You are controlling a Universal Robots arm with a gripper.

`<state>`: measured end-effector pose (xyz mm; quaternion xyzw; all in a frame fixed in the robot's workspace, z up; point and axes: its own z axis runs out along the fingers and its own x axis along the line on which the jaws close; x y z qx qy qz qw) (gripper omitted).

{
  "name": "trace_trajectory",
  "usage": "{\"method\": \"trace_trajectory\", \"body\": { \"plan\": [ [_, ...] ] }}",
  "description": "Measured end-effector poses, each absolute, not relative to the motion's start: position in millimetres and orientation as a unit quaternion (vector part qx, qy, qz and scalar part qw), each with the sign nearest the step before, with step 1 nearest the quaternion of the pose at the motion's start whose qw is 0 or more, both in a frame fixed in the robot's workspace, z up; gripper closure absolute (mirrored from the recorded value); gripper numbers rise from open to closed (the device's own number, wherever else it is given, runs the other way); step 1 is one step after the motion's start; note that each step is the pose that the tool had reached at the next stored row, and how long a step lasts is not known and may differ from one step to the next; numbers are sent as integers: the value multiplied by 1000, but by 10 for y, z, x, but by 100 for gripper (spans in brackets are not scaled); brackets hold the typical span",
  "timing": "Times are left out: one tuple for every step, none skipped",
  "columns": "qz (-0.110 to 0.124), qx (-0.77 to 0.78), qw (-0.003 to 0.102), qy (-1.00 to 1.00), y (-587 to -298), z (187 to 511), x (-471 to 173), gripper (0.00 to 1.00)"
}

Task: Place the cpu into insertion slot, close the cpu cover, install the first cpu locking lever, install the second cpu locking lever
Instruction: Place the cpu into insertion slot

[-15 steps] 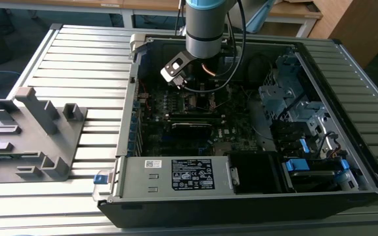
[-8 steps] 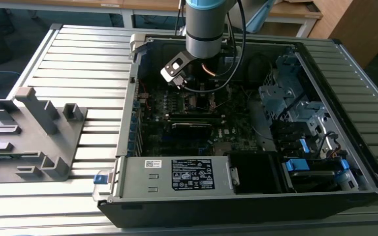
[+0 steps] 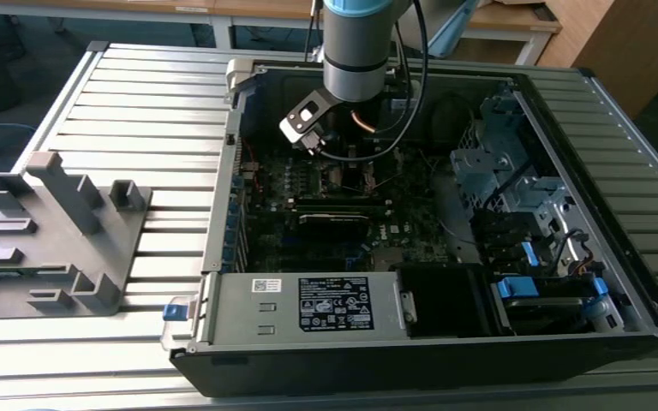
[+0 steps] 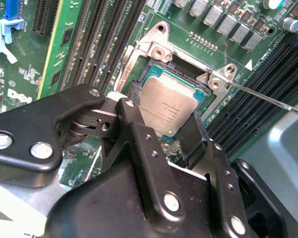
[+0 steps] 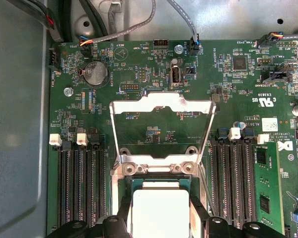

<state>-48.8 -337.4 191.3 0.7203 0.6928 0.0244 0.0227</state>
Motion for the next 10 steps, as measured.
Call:
{"method": "trace_trajectory", "body": {
  "plan": [
    [24, 720, 23, 693, -3374, 1912, -488, 46],
    [24, 720, 23, 693, -3373, 1913, -488, 46],
    [24, 720, 23, 693, -3372, 1917, -488, 46],
    [25, 720, 23, 693, -3371, 1925, -487, 46],
    [24, 720, 23, 693, -3371, 1938, -487, 46],
    [24, 720, 23, 693, -3372, 1950, -488, 46],
    [24, 720, 23, 693, -3372, 1951, -488, 46],
    [24, 720, 23, 693, -3372, 1951, -488, 46],
    [24, 720, 23, 693, -3372, 1952, -488, 46],
    [24, 720, 23, 693, -3372, 1953, -488, 46]
  ]
}}
